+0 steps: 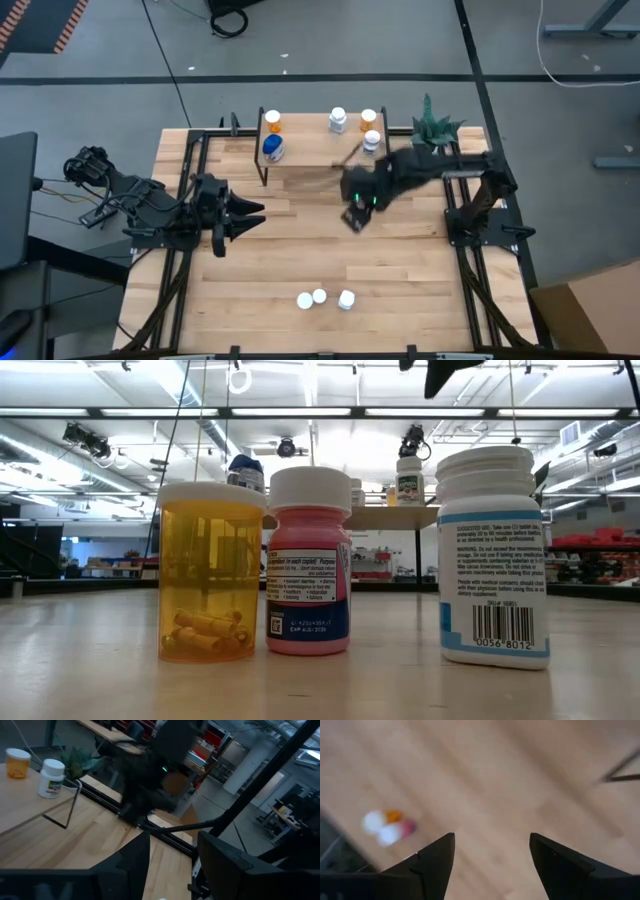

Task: Pick and place medicine bottles onto shelf by color
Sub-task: Put the orange bottle on the shelf

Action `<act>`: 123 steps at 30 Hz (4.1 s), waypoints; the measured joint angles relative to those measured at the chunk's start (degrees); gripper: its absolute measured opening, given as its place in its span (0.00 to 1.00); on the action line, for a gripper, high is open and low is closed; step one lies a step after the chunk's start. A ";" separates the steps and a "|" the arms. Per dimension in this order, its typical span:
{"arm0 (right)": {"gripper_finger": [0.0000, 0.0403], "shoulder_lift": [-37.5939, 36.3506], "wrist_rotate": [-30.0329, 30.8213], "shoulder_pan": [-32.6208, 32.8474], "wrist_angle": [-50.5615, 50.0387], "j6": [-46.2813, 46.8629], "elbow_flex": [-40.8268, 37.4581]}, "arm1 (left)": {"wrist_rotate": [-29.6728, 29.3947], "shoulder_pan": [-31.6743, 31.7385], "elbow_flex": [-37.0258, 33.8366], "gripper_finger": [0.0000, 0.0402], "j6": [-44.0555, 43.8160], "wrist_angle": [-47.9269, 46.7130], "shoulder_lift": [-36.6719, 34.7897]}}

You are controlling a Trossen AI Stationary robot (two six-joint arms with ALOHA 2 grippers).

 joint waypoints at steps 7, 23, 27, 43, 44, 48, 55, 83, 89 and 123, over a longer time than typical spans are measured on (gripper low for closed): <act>0.66 -0.06 -3.07 9.81 12.02 10.75 -6.99 | 4.37 0.00 0.02 0.43 -0.05 -0.38 0.40; 0.66 0.09 1.34 31.63 14.53 46.03 -15.73 | 33.32 -0.84 1.68 0.43 8.57 -7.34 14.80; 0.66 0.09 4.81 35.34 13.78 51.24 -15.74 | 32.86 -0.96 5.67 0.41 12.59 -10.13 19.54; 0.66 0.09 11.18 43.38 13.02 54.18 -15.75 | 36.31 1.45 10.62 0.71 4.16 -13.42 42.38; 0.66 0.09 11.64 43.70 12.87 54.17 -15.75 | 36.29 1.27 10.62 0.72 3.71 -13.20 43.13; 0.66 0.09 12.63 44.21 12.65 54.14 -15.75 | 36.32 0.63 10.62 0.76 1.15 -12.79 45.56; 0.66 0.09 13.01 44.73 12.45 53.31 -15.75 | 34.31 -0.05 10.62 0.77 -0.12 -11.46 46.31; 0.66 0.06 14.42 44.74 12.20 54.60 -15.75 | 29.20 -0.92 10.55 0.77 4.81 -9.31 52.04; 0.66 0.06 14.42 44.74 12.20 54.60 -15.75 | 29.18 -1.19 10.55 0.77 4.68 -9.08 51.95; 0.66 0.06 14.88 44.69 12.03 54.58 -15.75 | 29.67 -1.88 10.58 0.77 3.25 -3.28 54.42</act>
